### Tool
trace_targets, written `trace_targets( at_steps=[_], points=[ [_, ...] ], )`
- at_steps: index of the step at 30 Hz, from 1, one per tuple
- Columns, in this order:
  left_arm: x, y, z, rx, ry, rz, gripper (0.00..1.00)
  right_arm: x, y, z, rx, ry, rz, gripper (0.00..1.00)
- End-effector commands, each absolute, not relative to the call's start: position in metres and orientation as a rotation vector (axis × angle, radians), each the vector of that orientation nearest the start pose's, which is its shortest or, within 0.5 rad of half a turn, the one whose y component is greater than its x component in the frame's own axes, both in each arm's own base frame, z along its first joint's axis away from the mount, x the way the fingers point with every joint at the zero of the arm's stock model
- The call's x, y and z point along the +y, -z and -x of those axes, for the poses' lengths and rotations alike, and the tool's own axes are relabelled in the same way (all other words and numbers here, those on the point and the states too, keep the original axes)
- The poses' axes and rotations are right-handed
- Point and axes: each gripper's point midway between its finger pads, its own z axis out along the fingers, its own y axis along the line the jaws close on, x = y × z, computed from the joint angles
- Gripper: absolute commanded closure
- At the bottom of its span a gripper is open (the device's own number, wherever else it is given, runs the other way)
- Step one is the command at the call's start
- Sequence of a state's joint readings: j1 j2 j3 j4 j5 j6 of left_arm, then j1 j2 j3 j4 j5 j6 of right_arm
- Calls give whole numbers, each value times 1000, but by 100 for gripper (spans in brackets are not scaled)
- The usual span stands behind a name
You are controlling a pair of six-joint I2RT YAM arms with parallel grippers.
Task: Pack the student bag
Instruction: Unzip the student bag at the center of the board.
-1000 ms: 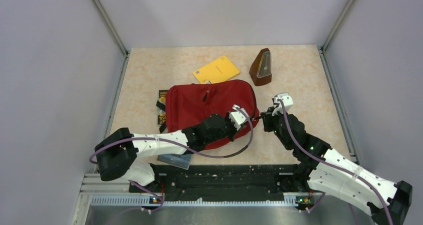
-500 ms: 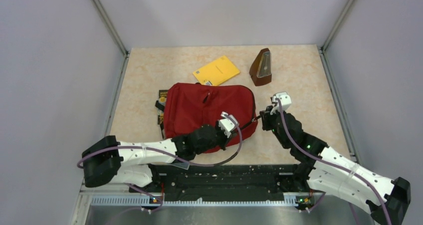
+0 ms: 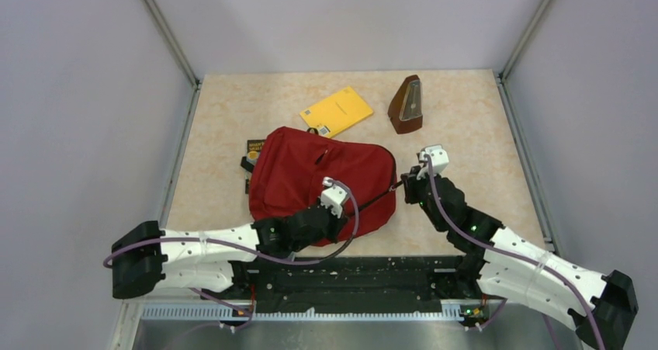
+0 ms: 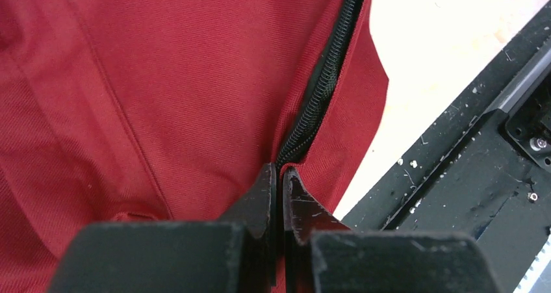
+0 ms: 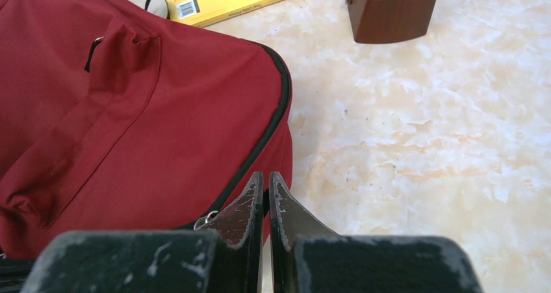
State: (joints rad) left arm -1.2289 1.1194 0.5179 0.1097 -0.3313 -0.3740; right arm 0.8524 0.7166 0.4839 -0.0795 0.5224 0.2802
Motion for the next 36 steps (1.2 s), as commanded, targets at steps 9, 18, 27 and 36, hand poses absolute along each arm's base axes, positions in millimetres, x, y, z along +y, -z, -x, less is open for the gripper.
trace_targets(
  at_steps=[9, 18, 27, 36],
  points=[
    [-240, -112, -150, 2116, 473, -539, 85, 163, -189, -264, 1796, -248, 126, 100],
    [-298, -188, -153, 1872, 743, -603, 25, 170, -206, -257, 1757, -325, 159, 100],
    [-314, -222, -185, 1799, 639, -537, 19, 169, -210, -256, 1754, -333, 160, 100],
    [-323, -199, -195, 1865, 510, -615, 19, 169, -206, -254, 1764, -327, 176, 100]
  ],
)
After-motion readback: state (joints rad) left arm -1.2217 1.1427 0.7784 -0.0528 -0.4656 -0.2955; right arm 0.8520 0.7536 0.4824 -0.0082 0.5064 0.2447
